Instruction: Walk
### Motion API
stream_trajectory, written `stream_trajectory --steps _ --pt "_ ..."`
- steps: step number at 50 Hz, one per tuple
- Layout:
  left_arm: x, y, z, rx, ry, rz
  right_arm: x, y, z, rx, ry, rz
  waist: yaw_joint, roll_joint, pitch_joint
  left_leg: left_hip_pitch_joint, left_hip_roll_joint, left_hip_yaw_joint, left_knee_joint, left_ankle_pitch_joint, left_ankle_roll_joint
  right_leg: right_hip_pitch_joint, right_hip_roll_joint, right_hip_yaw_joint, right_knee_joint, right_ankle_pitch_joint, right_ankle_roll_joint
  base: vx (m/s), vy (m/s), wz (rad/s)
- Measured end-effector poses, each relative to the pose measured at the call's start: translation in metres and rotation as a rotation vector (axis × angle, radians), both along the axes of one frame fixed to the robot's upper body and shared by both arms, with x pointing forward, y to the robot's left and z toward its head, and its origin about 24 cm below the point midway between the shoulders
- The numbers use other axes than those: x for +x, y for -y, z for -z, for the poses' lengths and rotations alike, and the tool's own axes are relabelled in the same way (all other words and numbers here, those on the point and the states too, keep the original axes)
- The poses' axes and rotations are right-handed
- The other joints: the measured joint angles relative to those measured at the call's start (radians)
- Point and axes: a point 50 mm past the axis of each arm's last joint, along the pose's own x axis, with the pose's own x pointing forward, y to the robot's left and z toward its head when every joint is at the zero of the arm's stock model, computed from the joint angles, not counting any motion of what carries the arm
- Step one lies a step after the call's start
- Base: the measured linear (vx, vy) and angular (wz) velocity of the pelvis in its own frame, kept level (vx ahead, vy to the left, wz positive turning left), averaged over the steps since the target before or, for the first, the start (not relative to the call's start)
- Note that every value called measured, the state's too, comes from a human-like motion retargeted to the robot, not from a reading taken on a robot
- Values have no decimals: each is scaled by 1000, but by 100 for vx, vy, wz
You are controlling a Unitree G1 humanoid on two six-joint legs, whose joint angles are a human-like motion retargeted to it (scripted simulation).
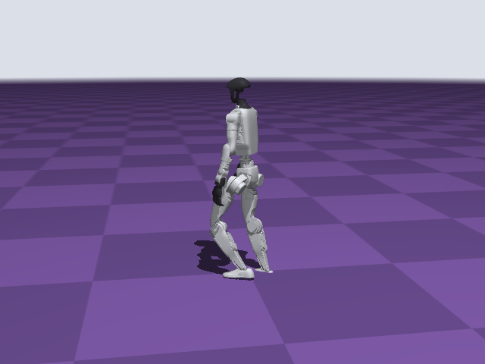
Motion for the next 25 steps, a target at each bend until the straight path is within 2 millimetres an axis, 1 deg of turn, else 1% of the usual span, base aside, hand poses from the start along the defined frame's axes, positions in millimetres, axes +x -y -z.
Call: stream_trajectory --steps 2,3,5,7,8,10,12,15,17,20,22,25 --pt "-3 3 2 -13 -9 -19 2 1 -1 -4 13 -2 9 -8 0 -44 1 14 -47 5 -3 4 -7 10 -3 -11 -1 21 0 -12" --pt "-2 5 2 -24 -11 -26 6 2 -3 -4 24 -3 10 -22 0 -61 -11 27 -98 16 -4 7 -22 15 -14 -13 0 23 2 -5" --pt "-8 9 4 -36 -26 -42 5 2 -3 -7 33 -8 14 -23 -2 -94 -10 33 -174 26 -15 12 -25 20 0 -34 -3 24 3 -4" --pt "-8 7 4 -34 -32 -56 9 4 -5 -11 53 -16 8 -46 -5 -102 -44 50 -319 66 -25 18 -56 23 1 -51 -1 27 5 3" --pt "-12 7 5 -32 -41 -61 8 5 -5 -13 54 -20 7 -44 -8 -115 -44 48 -358 71 -32 20 -55 23 16 -64 -1 28 7 5" --pt "-11 6 5 -29 -43 -67 12 7 -7 -16 70 -27 -3 -64 -15 -98 -81 65 -540 127 -40 22 -84 24 26 -83 3 30 8 11" --pt "-15 6 6 -28 -52 -69 10 8 -7 -19 71 -30 -12 -63 -25 -116 -82 69 -600 136 -49 23 -86 25 58 -110 3 32 10 9" --pt "-14 7 6 -28 -49 -72 9 10 -7 -22 73 -28 -21 -71 -44 -120 -94 85 -689 181 -54 22 -98 34 99 -142 5 36 12 8" --pt "-16 10 7 -33 -47 -75 2 11 -4 -24 58 -16 -31 -78 -63 -135 -104 93 -671 207 -50 20 -111 38 144 -158 10 40 14 21" --pt "-12 11 6 -43 -27 -89 -8 14 -1 -30 30 11 -39 -97 -91 -147 -126 108 -614 246 -32 19 -137 66 218 -161 26 45 15 20" --pt "-5 12 4 -54 -1 -100 -16 16 2 -29 3 31 -39 -115 -108 -145 -148 118 -568 266 -18 21 -159 81 272 -136 47 48 16 17" --pt "11 11 -1 -72 51 -115 -26 18 5 -19 -41 58 -42 -151 -120 -107 -205 123 -546 283 10 26 -193 117 365 -45 100 50 16 30"
